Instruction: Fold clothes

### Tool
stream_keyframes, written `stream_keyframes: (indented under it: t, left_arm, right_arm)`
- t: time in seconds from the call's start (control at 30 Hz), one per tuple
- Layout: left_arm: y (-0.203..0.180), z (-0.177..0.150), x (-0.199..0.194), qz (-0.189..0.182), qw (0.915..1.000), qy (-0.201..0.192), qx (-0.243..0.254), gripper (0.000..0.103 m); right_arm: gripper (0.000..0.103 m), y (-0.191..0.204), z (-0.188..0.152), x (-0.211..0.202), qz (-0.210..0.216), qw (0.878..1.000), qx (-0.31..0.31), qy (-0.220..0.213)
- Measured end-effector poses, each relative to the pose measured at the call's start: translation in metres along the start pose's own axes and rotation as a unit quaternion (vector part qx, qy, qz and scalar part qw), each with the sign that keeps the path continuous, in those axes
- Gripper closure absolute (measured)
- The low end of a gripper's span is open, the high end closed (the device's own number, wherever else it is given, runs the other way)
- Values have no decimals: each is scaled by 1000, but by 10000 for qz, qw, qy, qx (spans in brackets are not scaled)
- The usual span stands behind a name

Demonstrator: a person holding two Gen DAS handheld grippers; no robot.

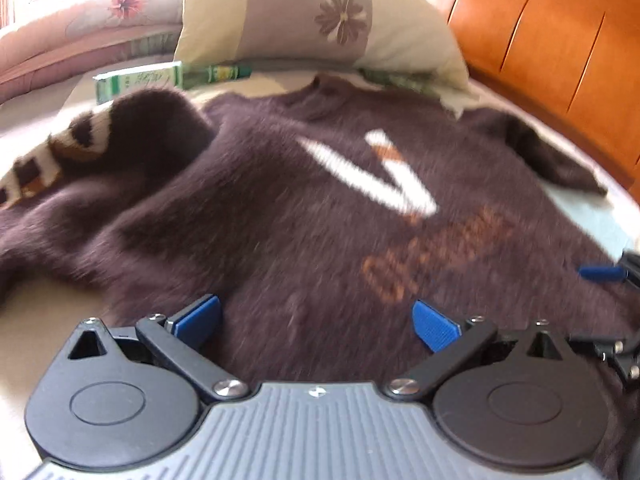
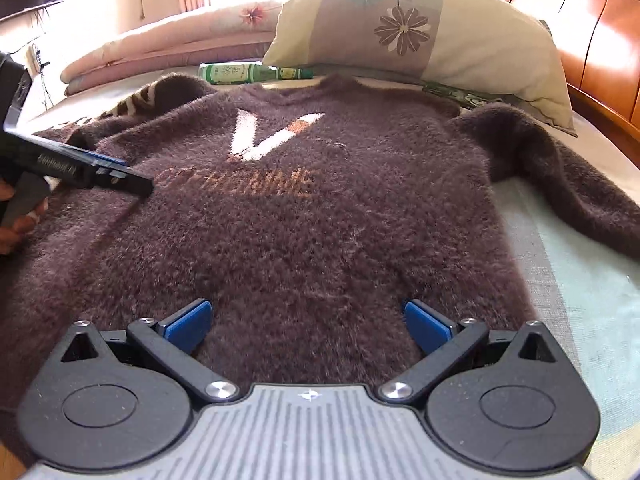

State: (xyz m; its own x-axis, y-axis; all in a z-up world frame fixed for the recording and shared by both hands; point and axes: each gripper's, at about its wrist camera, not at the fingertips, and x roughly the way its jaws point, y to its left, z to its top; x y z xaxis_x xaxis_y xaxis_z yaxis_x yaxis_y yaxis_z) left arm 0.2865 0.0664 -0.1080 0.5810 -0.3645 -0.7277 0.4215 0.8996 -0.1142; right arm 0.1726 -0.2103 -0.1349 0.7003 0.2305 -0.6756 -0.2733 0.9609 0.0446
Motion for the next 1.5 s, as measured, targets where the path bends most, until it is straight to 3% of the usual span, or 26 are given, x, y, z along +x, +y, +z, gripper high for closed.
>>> stream_keyframes:
  t: [0.07, 0.27, 0.5, 0.6, 0.7, 0.8, 0.9, 1.07, 1.13, 1.23, 1.33, 1.5]
  left_arm:
    - [5, 14, -8, -85, 9997, 153, -151, 1]
    - [41, 85, -1, -396, 9932, -371, -1028, 1]
    - [89, 129, 76, -458, 9745, 342, -2169, 1]
    - [104, 130, 81, -212, 9678, 262, -2493, 1]
    - [123, 134, 92, 290, 9633, -42, -2667, 2]
    - [138, 138, 102, 685, 9569, -315, -2805, 3]
    - [135, 148, 113, 1071, 9544, -213, -2778, 4]
    - [120, 154, 107, 1393, 9525, -120, -2704, 6]
    - [112, 155, 89, 1197, 9548, -241, -2709, 6]
    - [97, 155, 71, 290, 9606, -289, -2749, 4]
    - [85, 165, 85, -275, 9599, -126, -2786, 4]
    - [82, 165, 133, -2, 9569, 349, -2884, 3]
  right_arm:
    - [0, 0, 3, 1, -7, 10000, -25, 29]
    - [0, 10, 31, 4, -42, 9997, -1, 234]
    - [0, 35, 106, 49, 460, 9986, -179, 174]
    - [0, 41, 115, 69, 740, 9971, -105, 158]
    - [0, 40, 92, 77, 973, 9949, -41, 274]
    - [0, 39, 89, 73, 1038, 9945, -133, 74]
    - [0, 22, 91, 68, 1258, 9916, 298, -95]
    - [0, -4, 93, 62, 1098, 9903, 842, -142]
    - [0, -9, 93, 58, 1049, 9902, 902, -212]
    - [0, -11, 92, 53, 1079, 9893, 931, -303]
    - [0, -10, 91, 53, 1098, 9893, 908, -304]
    - [0, -10, 90, 52, 1024, 9911, 798, -295]
